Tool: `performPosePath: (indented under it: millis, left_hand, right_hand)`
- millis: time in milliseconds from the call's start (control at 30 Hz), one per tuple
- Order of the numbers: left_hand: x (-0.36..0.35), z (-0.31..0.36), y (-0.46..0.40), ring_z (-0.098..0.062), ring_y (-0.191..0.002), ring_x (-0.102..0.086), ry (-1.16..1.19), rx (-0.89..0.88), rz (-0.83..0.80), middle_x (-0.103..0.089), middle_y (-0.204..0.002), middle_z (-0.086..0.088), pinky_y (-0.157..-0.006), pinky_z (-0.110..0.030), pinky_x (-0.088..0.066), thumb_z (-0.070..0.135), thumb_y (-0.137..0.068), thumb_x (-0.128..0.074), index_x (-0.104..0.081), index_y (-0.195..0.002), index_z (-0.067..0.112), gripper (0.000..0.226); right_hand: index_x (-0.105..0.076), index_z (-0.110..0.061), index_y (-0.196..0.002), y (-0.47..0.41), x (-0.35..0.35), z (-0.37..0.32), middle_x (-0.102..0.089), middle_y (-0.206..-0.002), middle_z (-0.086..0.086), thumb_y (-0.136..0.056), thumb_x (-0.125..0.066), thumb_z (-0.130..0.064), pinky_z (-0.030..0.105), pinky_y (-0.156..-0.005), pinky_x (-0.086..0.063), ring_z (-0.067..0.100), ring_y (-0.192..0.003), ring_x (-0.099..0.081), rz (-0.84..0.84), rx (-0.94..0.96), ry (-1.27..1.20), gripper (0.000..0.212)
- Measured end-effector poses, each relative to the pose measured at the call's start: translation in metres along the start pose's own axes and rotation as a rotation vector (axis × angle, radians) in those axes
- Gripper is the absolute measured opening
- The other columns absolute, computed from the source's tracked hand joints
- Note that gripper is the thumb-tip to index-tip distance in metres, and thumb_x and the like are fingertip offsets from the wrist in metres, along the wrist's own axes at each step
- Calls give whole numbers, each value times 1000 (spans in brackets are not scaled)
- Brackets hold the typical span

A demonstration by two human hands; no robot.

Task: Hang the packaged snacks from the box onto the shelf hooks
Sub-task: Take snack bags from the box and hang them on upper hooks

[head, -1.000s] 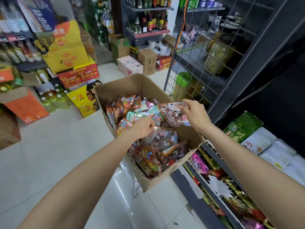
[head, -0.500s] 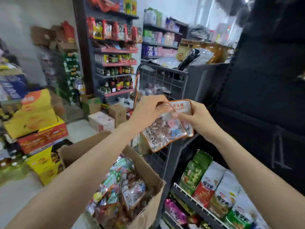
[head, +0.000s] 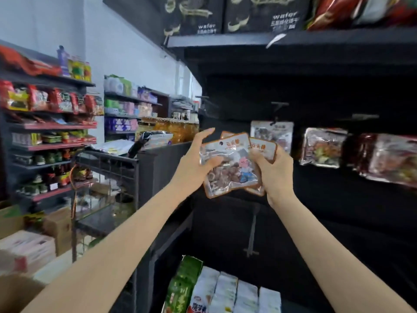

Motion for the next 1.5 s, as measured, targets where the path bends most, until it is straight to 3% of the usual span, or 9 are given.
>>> performPosePath:
  millis: [167, 300, 467, 800, 900, 1133, 1333, 1433, 1500]
  left_hand:
    - [-12, 23, -29, -4, -104, -54, -18, -17, 158, -55, -107, 17, -86, -19, -45, 12, -88, -62, -52, -122, 29, 39]
    - [-4, 43, -40, 0, -102, -43, -136, -38, 248, -49, -110, 17, -80, -10, -32, 10, -91, -56, -51, -126, 26, 39]
    - [-2, 51, -48, -2, -93, -47, -270, -34, 297, -59, -120, 8, -79, -19, -34, 14, -91, -56, -52, -120, 31, 34]
    - [-10, 51, -49, -10, -115, -49, -295, -21, 247, -57, -126, 8, -85, -21, -33, 14, -89, -61, -56, -116, 27, 30]
    - [-12, 51, -50, -11, -117, -49, -298, -27, 227, -57, -126, 9, -86, -21, -32, 16, -89, -61, -56, -116, 27, 29]
    - [-26, 52, -52, 8, -64, -42, -266, -64, 122, -59, -118, 6, -55, 8, -34, 15, -90, -60, -57, -113, 28, 27]
    - [-36, 56, -52, 7, -92, -44, -189, -114, 44, -49, -107, 24, -65, 8, -34, 15, -90, -59, -57, -115, 26, 27]
    - [-44, 56, -56, 9, -88, -49, -135, -135, 16, -49, -100, 26, -66, 3, -41, 15, -90, -59, -57, -113, 29, 28]
    - [-50, 57, -62, 9, -90, -52, -81, -143, 2, -52, -104, 23, -64, 0, -44, 16, -90, -60, -55, -110, 35, 28]
  right_hand:
    - [-43, -21, -135, -21, 44, -45, -51, -107, -25, -95, -52, -7, 2, -73, -39, -7, -88, -53, 131, 244, 135, 43]
    - [-49, -18, -124, -38, 53, -64, -59, -94, -8, -95, -52, -6, 33, -72, -48, 26, -76, -55, 153, 369, 312, 32]
    - [-64, -12, -111, -61, 48, -62, -66, -102, -6, -97, -49, -9, -4, -70, -36, 1, -90, -56, 138, 407, 427, 21]
    - [-64, -13, -116, -75, 47, -40, -64, -110, 6, -96, -49, -9, 0, -64, -39, 3, -86, -54, 141, 369, 517, 25]
    - [-62, -12, -119, -86, 40, -28, -62, -116, 7, -94, -51, -8, 14, -73, -41, 16, -98, -60, 105, 312, 602, 27]
    - [-45, -17, -138, -122, 28, 26, -26, -148, 11, -89, -54, 0, 32, -101, -39, 30, -127, -42, -67, 42, 750, 52]
    - [-49, -17, -133, -112, 35, 19, -12, -149, 12, -90, -58, -10, 40, -107, -32, 32, -136, -16, 6, 0, 819, 45]
    - [-55, -15, -124, -83, 55, -17, -31, -141, 11, -95, -52, -16, 32, -99, -38, 26, -131, -30, 197, 258, 572, 29]
    - [-54, -22, -123, -68, 57, -32, -54, -120, 2, -99, -45, -21, 22, -84, -47, 14, -112, -54, 115, 318, 306, 25]
Point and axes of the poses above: each hand's wrist, its own y-axis away from the middle knuckle, its own x-axis out of the back of the hand, z = x × y, the point moved 10 cm from there along -y, towards the middle knuckle
